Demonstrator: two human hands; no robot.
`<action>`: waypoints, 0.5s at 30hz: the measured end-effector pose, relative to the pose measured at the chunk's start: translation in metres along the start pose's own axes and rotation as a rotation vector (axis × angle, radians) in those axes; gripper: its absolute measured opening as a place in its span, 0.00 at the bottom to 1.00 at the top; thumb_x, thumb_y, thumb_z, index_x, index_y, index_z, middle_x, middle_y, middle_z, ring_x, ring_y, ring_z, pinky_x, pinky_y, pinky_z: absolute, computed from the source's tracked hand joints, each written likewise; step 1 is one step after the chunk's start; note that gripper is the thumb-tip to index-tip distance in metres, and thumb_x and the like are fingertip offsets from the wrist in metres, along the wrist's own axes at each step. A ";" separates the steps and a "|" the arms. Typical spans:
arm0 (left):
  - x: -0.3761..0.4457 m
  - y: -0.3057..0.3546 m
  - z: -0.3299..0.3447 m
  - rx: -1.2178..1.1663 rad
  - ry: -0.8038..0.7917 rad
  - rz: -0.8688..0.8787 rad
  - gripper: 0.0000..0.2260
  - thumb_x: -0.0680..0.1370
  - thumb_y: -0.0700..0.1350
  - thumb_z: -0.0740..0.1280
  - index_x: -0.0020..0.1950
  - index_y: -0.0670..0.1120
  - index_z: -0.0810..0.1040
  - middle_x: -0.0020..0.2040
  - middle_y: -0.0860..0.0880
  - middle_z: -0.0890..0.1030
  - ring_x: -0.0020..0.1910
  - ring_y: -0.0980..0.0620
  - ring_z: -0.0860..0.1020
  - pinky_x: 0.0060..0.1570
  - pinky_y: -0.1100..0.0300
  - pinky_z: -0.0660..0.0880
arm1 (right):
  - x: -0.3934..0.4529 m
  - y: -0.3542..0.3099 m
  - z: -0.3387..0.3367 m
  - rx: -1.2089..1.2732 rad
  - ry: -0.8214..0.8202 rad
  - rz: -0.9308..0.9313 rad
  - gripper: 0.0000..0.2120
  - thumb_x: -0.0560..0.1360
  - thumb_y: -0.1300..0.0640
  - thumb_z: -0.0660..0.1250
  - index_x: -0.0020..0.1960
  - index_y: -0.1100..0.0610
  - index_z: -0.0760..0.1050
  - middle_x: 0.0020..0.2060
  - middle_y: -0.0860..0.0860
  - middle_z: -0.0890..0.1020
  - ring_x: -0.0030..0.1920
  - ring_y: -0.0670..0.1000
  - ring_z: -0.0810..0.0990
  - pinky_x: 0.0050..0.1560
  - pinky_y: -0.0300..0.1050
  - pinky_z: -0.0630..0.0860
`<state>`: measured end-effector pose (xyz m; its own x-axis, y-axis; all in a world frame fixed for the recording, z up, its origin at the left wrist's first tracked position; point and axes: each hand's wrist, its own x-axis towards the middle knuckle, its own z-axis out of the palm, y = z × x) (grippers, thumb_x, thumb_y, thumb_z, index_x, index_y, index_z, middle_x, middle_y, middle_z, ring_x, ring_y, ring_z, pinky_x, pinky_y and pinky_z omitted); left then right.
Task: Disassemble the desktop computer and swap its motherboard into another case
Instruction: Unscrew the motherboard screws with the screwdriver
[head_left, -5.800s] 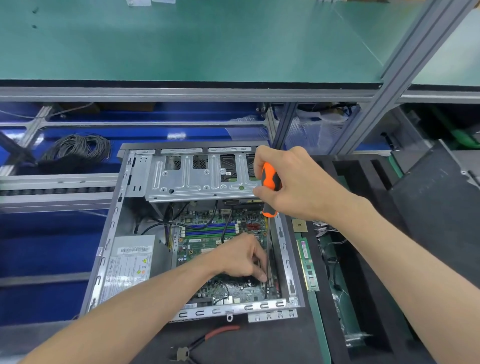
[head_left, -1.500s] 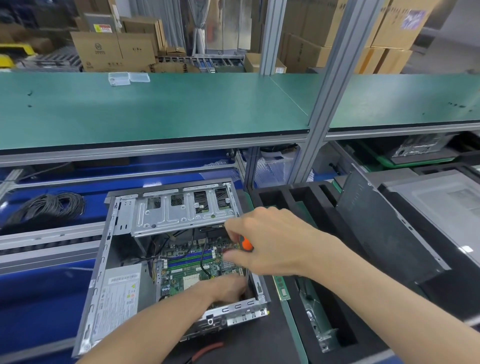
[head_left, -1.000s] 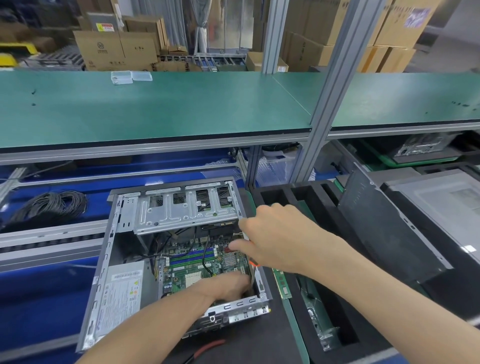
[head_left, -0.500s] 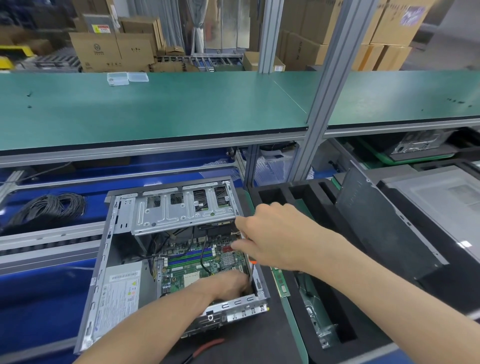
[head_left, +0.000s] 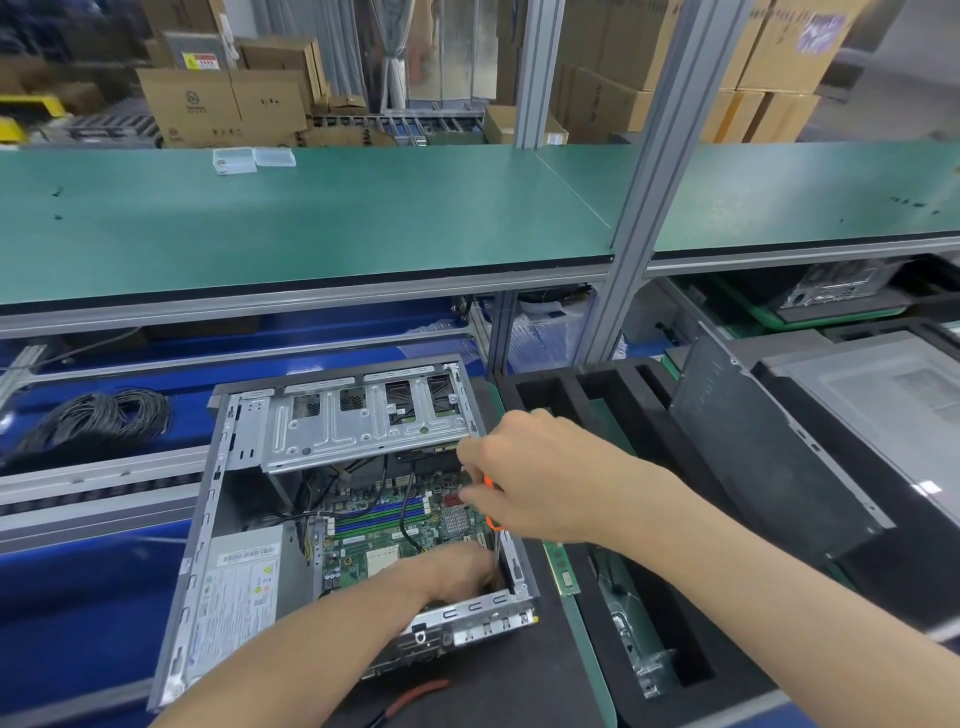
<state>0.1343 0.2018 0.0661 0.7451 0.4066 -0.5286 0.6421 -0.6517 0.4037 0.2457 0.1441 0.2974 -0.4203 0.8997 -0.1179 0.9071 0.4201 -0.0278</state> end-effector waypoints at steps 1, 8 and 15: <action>0.000 0.000 0.000 0.003 0.003 -0.001 0.09 0.77 0.32 0.61 0.53 0.32 0.78 0.50 0.33 0.80 0.50 0.34 0.78 0.50 0.43 0.76 | 0.000 0.001 -0.001 0.059 -0.025 -0.041 0.08 0.80 0.50 0.62 0.48 0.54 0.72 0.37 0.51 0.74 0.42 0.58 0.73 0.44 0.52 0.74; -0.002 -0.001 -0.003 0.039 -0.030 0.004 0.05 0.75 0.30 0.61 0.43 0.28 0.74 0.45 0.28 0.77 0.47 0.30 0.77 0.45 0.40 0.72 | -0.008 0.007 -0.009 0.206 -0.106 -0.100 0.08 0.73 0.56 0.70 0.48 0.49 0.72 0.44 0.45 0.73 0.41 0.48 0.74 0.39 0.50 0.75; 0.000 0.000 0.000 0.002 0.003 -0.038 0.07 0.78 0.35 0.60 0.49 0.36 0.77 0.50 0.35 0.81 0.48 0.36 0.79 0.49 0.46 0.78 | 0.001 0.008 -0.004 0.089 -0.075 -0.040 0.06 0.79 0.51 0.65 0.47 0.53 0.73 0.40 0.50 0.75 0.44 0.54 0.74 0.46 0.52 0.74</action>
<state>0.1343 0.2017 0.0665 0.7210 0.4325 -0.5415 0.6693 -0.6370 0.3825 0.2524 0.1486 0.3014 -0.4565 0.8695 -0.1884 0.8894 0.4406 -0.1219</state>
